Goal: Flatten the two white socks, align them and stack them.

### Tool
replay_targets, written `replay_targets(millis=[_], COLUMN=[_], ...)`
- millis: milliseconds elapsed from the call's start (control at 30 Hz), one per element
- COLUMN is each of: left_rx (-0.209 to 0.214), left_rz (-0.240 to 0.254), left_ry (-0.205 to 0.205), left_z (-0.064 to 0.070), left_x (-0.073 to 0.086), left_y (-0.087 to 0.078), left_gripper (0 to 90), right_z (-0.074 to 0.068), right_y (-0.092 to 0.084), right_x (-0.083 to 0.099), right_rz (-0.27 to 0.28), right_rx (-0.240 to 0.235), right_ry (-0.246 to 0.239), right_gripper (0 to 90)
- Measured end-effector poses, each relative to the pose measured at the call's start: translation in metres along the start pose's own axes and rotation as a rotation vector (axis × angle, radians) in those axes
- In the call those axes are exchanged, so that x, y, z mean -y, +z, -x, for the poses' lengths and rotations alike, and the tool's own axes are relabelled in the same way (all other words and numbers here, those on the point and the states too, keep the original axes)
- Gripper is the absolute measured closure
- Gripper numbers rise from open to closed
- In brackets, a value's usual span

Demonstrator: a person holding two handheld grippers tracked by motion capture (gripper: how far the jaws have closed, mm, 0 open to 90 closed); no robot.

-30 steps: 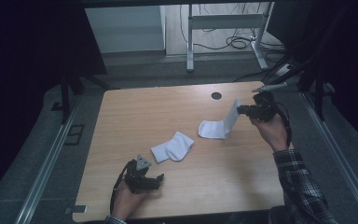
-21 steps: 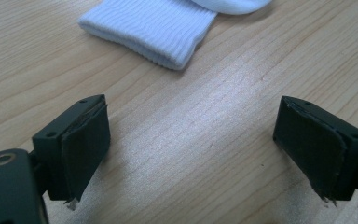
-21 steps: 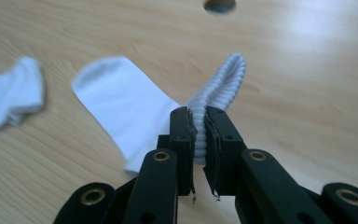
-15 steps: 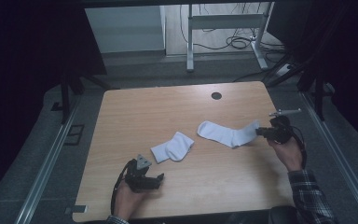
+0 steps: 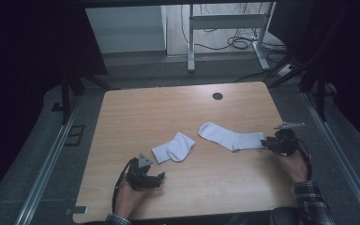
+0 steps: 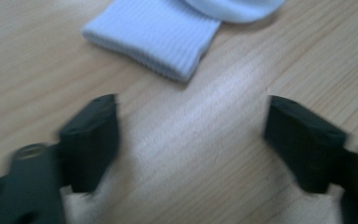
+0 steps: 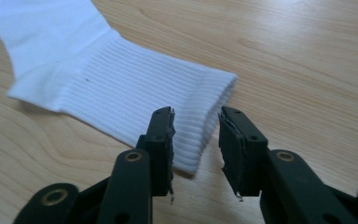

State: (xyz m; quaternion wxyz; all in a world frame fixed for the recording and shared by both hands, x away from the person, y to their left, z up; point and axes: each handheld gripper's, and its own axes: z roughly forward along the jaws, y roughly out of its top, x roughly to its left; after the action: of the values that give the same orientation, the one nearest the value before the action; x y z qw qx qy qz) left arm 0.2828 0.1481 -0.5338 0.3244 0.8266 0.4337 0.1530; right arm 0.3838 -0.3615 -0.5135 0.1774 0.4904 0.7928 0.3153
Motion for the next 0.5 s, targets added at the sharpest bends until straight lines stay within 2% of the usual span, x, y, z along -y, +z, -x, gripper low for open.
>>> replay_targets(millis=[67,100,167,367,500], left_rx=[-0.001,0.0,0.003,0.06,0.079], left_rz=[0.024,0.031,0.038,0.064,0.071], left_ry=[0.016,0.021,0.04,0.049,0.059], left_z=[0.0,0.001,0.002,0.003,0.007], left_x=[-0.011,-0.018,-0.033,-0.077,-0.1], left_y=[-0.002,-0.001,0.002,0.021,0.036], left_gripper=[25.8,30.9,33.0,42.5,48.8], right_z=[0.001,0.002,0.003,0.003,0.003], right_y=[0.0,-0.001,-0.003,-0.005,-0.005], right_x=[0.001,0.001,0.0,-0.001,-0.001], right_rz=[0.003,0.009,0.022,0.044,0.04], right_rx=[0.012,0.019,0.024,0.027,0.023], right_ry=[-0.007,-0.001,0.01,0.025,0.026], right_gripper=[60.9,59.7,58.9,58.4,59.4])
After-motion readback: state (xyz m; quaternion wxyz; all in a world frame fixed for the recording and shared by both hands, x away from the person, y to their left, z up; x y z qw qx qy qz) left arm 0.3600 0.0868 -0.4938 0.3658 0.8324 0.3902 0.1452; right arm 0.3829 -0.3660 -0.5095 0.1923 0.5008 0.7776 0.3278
